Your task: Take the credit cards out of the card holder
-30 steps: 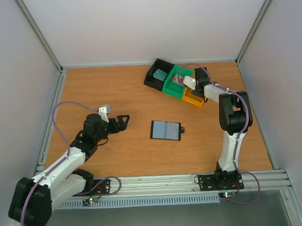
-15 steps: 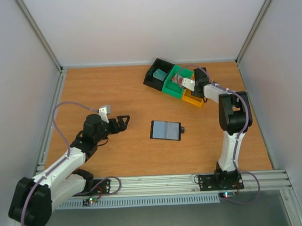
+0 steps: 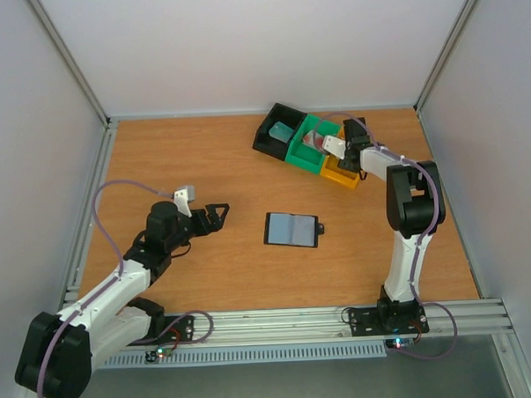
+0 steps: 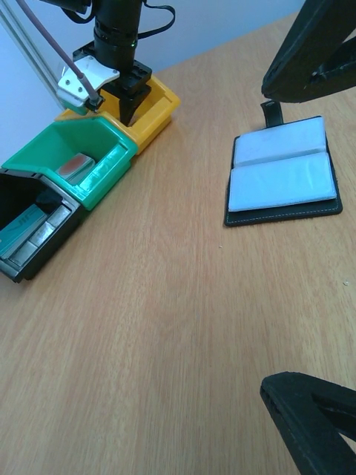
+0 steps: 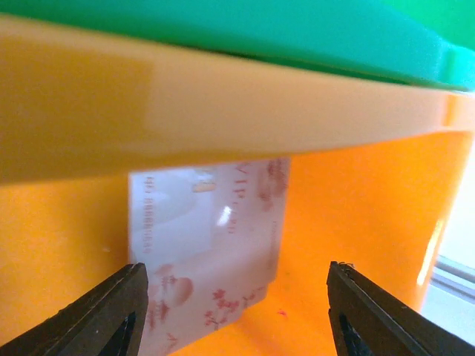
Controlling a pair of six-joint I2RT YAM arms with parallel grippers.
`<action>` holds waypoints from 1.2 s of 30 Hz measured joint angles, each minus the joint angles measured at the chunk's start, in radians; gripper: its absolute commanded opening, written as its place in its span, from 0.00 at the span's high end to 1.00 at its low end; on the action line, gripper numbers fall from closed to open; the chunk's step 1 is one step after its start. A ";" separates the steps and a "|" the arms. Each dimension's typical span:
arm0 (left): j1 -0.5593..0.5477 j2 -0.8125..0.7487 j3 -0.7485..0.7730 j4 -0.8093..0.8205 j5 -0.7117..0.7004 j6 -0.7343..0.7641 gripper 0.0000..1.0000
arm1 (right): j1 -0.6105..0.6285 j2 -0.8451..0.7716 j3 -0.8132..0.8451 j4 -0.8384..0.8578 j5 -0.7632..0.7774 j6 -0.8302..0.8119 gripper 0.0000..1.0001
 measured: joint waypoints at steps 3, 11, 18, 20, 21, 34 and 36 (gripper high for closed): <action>0.000 0.000 0.000 0.000 0.000 0.000 0.00 | -0.003 0.000 0.000 0.038 0.028 0.000 0.33; 0.000 0.000 0.000 0.000 0.003 0.000 0.01 | -0.008 0.000 0.000 0.101 0.070 0.002 0.35; 0.000 0.000 -0.001 0.003 0.006 0.000 0.01 | -0.023 -0.026 0.167 -0.246 -0.173 0.176 0.69; 0.001 0.000 -0.003 0.009 0.007 0.000 0.01 | -0.039 -0.014 0.317 -0.415 -0.258 0.265 0.81; 0.000 0.000 -0.005 0.011 0.007 0.000 0.01 | -0.049 -0.003 0.397 -0.481 -0.297 0.305 0.85; 0.001 0.000 -0.011 0.015 0.007 0.004 0.01 | -0.085 0.218 0.634 -0.966 -0.483 0.536 0.99; 0.001 0.000 -0.011 0.015 0.008 0.004 0.01 | -0.085 0.251 0.642 -0.983 -0.481 0.549 0.99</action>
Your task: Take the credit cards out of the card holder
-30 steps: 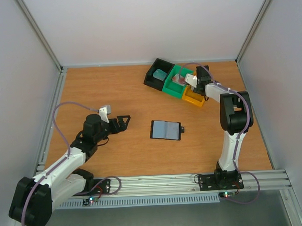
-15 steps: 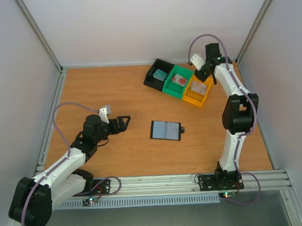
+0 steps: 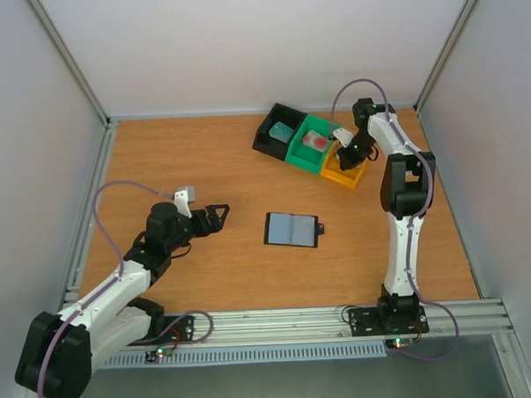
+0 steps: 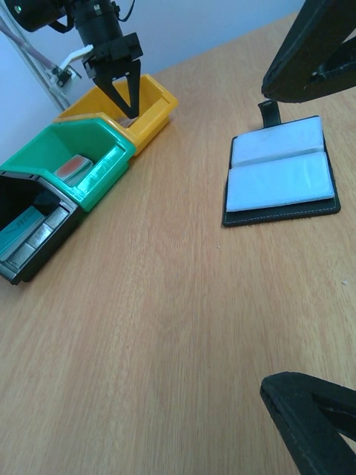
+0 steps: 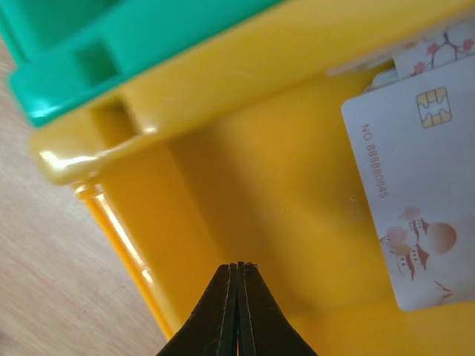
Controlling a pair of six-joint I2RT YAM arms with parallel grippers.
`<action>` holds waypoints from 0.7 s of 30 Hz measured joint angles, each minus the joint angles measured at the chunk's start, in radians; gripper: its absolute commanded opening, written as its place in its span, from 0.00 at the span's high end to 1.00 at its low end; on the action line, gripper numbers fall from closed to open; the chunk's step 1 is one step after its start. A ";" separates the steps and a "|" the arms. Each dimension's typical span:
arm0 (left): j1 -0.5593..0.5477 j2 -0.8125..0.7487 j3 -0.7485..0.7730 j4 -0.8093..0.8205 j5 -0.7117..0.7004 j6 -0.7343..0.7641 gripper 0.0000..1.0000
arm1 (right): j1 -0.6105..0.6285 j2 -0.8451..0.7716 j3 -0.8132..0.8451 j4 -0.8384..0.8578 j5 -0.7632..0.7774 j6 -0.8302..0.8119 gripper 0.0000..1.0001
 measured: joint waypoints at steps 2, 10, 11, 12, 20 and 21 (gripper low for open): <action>0.000 0.000 0.000 0.000 0.000 0.000 0.01 | 0.000 0.026 0.021 -0.011 0.015 0.013 0.99; 0.002 0.000 0.000 0.001 0.000 0.000 0.01 | 0.012 0.128 0.148 -0.001 0.151 0.049 0.99; 0.002 0.000 0.000 0.001 -0.001 0.000 0.00 | 0.014 0.139 0.161 -0.002 0.158 0.051 0.99; 0.002 0.000 0.000 0.001 -0.001 0.000 0.01 | 0.016 0.149 0.173 -0.002 0.166 0.055 0.99; 0.002 0.005 -0.002 0.008 -0.001 0.000 0.01 | 0.021 0.161 0.197 -0.013 0.166 0.069 0.99; 0.002 0.006 -0.002 0.008 -0.001 0.000 0.00 | 0.021 0.161 0.200 -0.019 0.157 0.069 0.99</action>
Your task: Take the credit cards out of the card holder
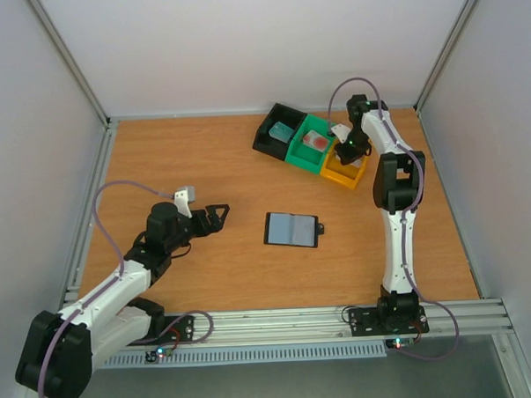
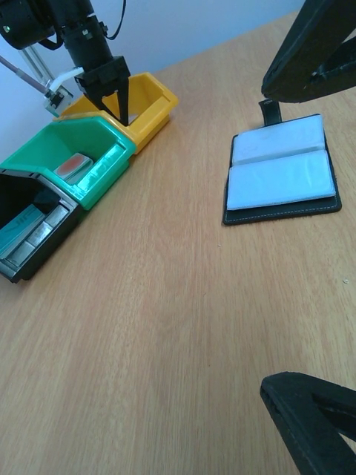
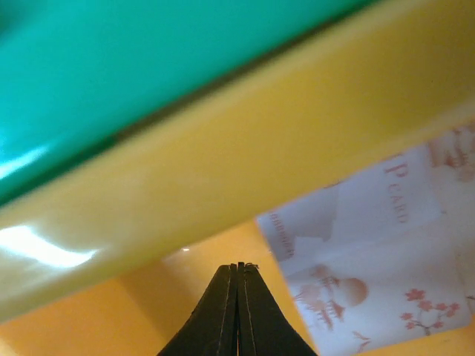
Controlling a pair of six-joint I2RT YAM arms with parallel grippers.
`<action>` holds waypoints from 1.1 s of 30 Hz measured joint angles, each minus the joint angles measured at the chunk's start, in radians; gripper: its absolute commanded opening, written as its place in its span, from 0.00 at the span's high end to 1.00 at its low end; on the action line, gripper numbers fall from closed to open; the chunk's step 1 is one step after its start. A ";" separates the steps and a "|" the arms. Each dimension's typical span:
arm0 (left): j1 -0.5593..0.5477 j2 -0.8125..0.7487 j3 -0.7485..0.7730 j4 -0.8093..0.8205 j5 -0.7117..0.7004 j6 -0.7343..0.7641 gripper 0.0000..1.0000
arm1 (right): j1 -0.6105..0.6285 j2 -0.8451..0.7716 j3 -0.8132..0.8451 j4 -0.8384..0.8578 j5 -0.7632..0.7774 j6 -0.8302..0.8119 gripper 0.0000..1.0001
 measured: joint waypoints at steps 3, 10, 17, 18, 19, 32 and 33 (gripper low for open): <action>0.000 0.000 0.000 0.000 0.000 0.000 0.01 | 0.001 -0.001 0.015 -0.043 -0.082 0.003 0.99; 0.000 0.000 -0.001 0.000 0.000 0.000 0.00 | 0.007 -0.002 0.003 -0.097 -0.175 0.016 0.99; 0.000 0.000 -0.001 0.000 0.000 0.000 0.01 | 0.008 0.001 0.003 -0.103 -0.083 0.049 0.99; 0.000 0.000 -0.001 0.001 0.000 0.001 0.01 | 0.008 0.003 0.003 -0.100 -0.061 0.053 0.99; 0.000 0.000 -0.001 0.000 0.000 0.001 0.01 | 0.008 0.005 0.004 -0.092 -0.046 0.055 0.99; 0.000 0.000 -0.001 0.000 -0.004 0.005 0.01 | 0.008 0.011 0.006 0.107 0.139 0.093 0.99; 0.000 0.001 -0.001 0.000 -0.004 0.005 0.01 | 0.008 0.011 0.003 0.127 0.150 0.096 0.99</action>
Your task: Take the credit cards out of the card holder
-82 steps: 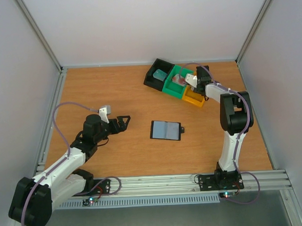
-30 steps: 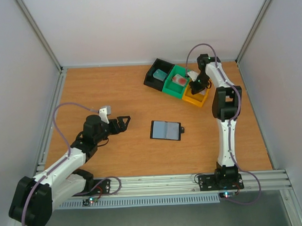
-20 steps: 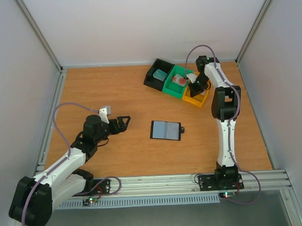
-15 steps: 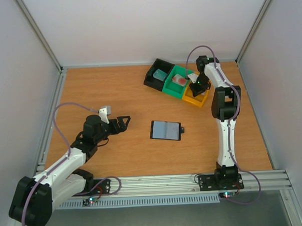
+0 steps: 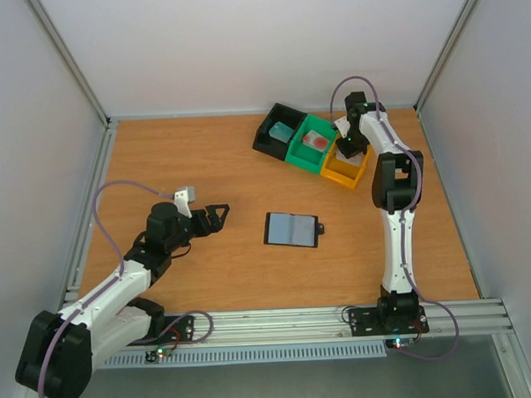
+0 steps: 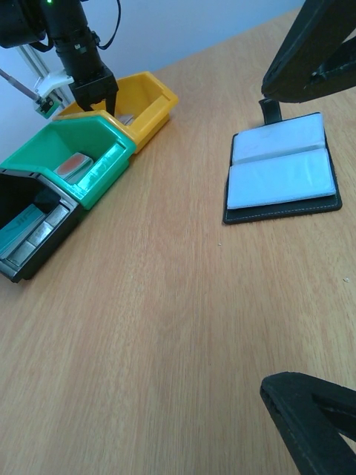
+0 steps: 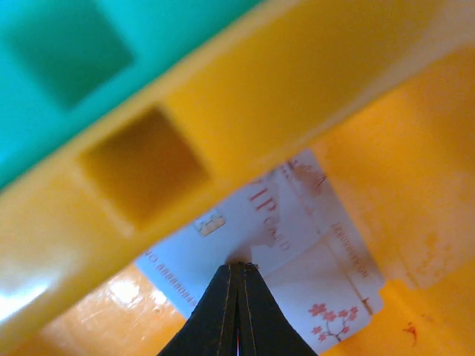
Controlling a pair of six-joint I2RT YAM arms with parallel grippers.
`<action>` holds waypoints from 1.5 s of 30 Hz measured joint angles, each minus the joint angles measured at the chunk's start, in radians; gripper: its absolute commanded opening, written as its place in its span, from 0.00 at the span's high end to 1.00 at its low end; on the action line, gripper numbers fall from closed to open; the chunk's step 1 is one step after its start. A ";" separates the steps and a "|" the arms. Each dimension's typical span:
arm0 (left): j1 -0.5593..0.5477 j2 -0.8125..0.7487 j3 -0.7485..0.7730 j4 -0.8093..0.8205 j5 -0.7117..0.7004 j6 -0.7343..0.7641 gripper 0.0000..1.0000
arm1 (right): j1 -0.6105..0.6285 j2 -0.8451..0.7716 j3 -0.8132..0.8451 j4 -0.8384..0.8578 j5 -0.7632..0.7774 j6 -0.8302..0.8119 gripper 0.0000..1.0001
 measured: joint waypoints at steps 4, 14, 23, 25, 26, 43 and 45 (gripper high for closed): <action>0.000 0.000 0.000 0.000 0.000 0.001 0.01 | 0.002 -0.008 -0.018 0.047 0.011 0.009 0.98; 0.000 -0.001 -0.008 0.000 0.000 0.003 0.01 | 0.095 -0.451 -0.467 0.175 -0.043 0.137 0.71; 0.001 0.005 -0.016 -0.001 0.049 -0.013 0.01 | 0.310 -0.967 -0.916 0.298 -0.129 0.505 0.30; -0.003 0.018 -0.016 -0.002 0.065 -0.022 0.01 | 0.344 -0.968 -1.004 0.292 -0.150 0.571 0.25; -0.005 0.027 -0.016 -0.003 0.072 -0.027 0.01 | 0.352 -0.963 -1.038 0.289 -0.161 0.596 0.25; -0.080 0.512 0.151 -0.005 0.294 -0.114 0.01 | 0.358 -0.785 -1.257 0.378 -0.303 0.698 0.31; -0.096 0.587 0.212 0.006 0.312 -0.117 0.01 | 0.357 -0.768 -1.238 0.373 -0.314 0.691 0.33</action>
